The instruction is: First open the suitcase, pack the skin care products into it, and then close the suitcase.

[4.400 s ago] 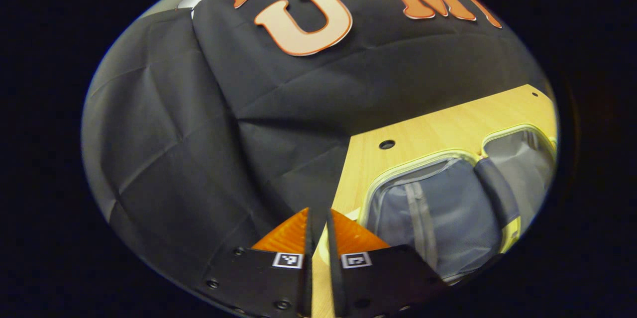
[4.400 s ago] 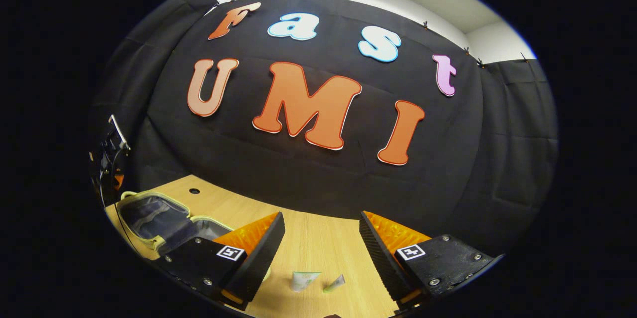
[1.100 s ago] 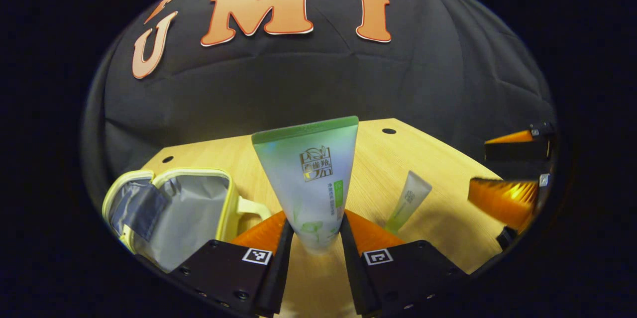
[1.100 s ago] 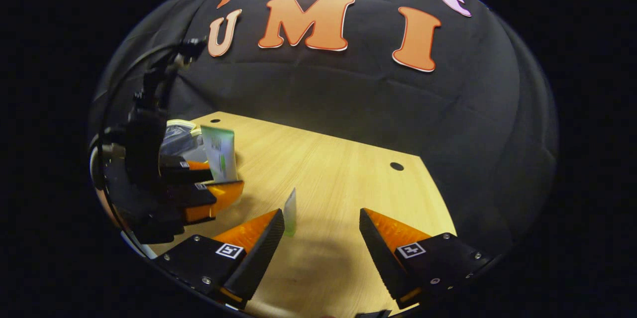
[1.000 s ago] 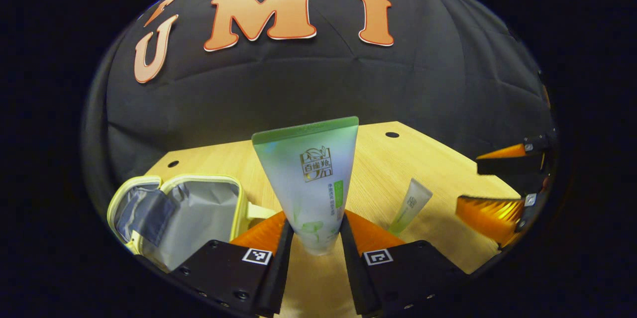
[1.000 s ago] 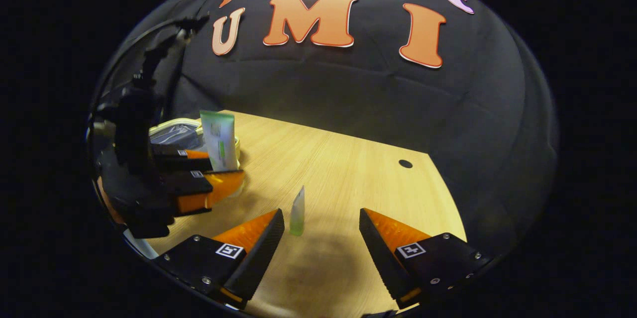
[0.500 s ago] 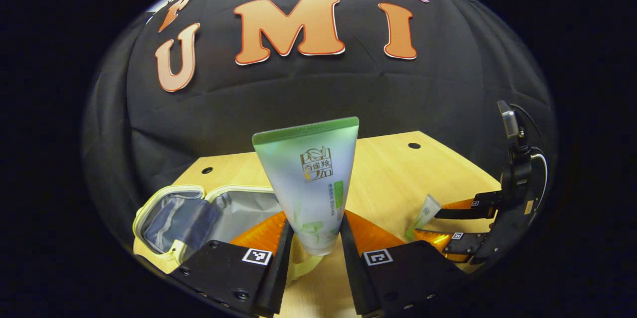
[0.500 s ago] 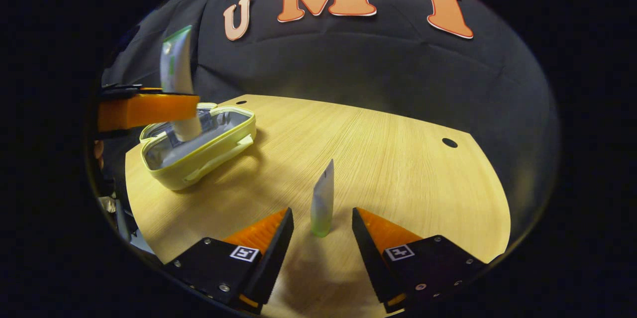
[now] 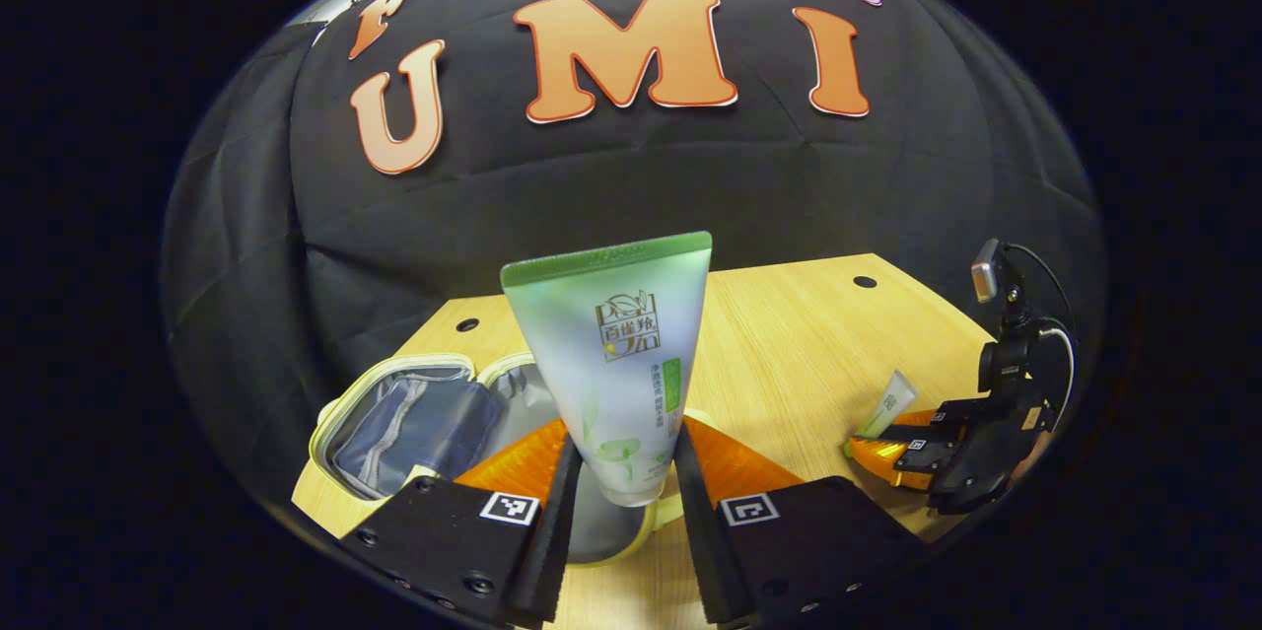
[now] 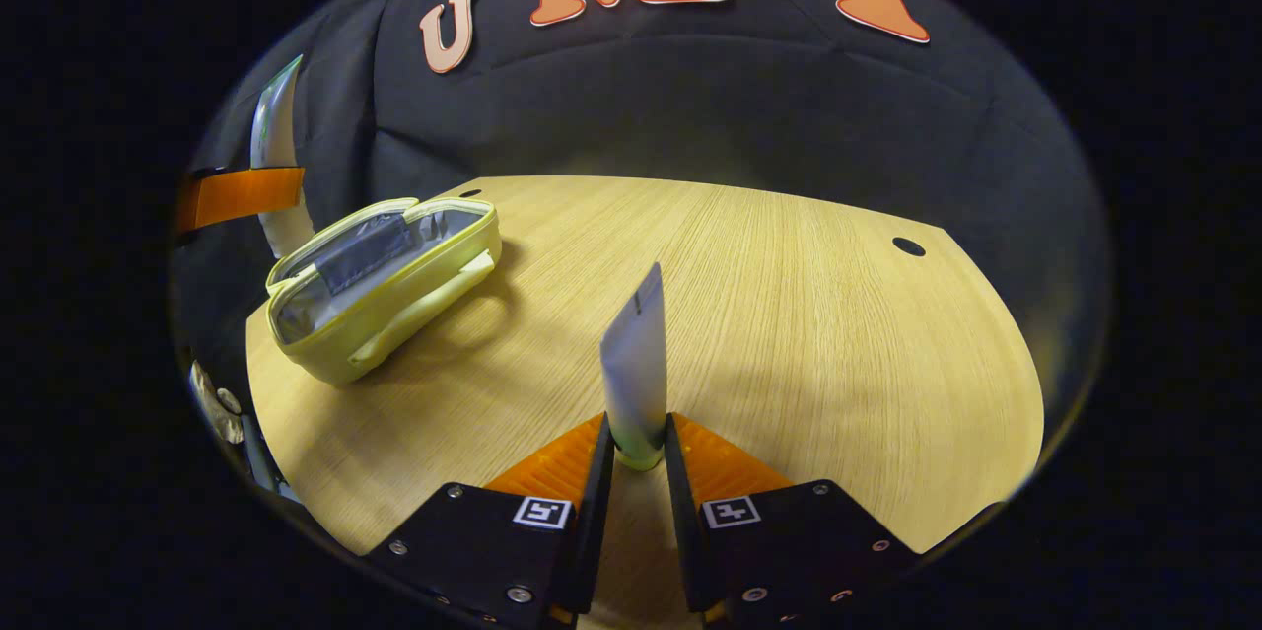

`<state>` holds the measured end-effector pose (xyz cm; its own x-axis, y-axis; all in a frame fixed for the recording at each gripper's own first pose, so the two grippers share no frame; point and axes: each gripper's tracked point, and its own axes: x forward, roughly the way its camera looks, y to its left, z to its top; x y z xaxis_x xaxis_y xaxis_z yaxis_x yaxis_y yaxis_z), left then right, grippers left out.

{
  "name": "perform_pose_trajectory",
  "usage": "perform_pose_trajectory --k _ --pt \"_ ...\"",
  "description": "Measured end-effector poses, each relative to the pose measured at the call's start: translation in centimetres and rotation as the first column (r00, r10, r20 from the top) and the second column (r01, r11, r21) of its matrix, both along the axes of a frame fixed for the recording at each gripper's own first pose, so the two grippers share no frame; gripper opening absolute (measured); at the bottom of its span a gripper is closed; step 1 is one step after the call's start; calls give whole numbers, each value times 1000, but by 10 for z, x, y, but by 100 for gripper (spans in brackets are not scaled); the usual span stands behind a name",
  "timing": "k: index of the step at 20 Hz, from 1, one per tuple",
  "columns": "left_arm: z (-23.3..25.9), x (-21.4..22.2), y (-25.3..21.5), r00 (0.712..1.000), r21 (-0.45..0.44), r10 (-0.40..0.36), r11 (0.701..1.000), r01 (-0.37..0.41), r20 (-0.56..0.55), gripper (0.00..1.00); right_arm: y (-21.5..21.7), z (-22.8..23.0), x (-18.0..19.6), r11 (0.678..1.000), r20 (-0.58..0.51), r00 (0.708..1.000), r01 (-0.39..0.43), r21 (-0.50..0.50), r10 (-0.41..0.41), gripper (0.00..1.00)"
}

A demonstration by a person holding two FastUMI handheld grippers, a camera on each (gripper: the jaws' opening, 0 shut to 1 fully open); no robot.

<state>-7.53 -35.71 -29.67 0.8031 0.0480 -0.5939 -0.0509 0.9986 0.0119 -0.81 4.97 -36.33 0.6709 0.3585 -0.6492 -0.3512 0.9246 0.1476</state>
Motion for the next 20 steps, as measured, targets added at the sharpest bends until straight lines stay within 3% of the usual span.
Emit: perform_pose_trajectory --k 6,13,17,20 --pt "-4 0 52 1000 -6 21 1000 -21 -9 52 15 44 4 1000 43 999 31 3 -31 34" --pt "-34 -2 101 994 -50 -52 998 47 -97 53 59 103 2 999 102 994 47 11 -48 34" --pt "-62 -5 124 978 -105 -95 992 77 -184 53 97 124 -2 999 124 992 29 17 -31 34" --pt "-90 -11 135 947 -148 -142 984 102 -289 51 128 134 -5 1000 130 991 15 27 -18 34"
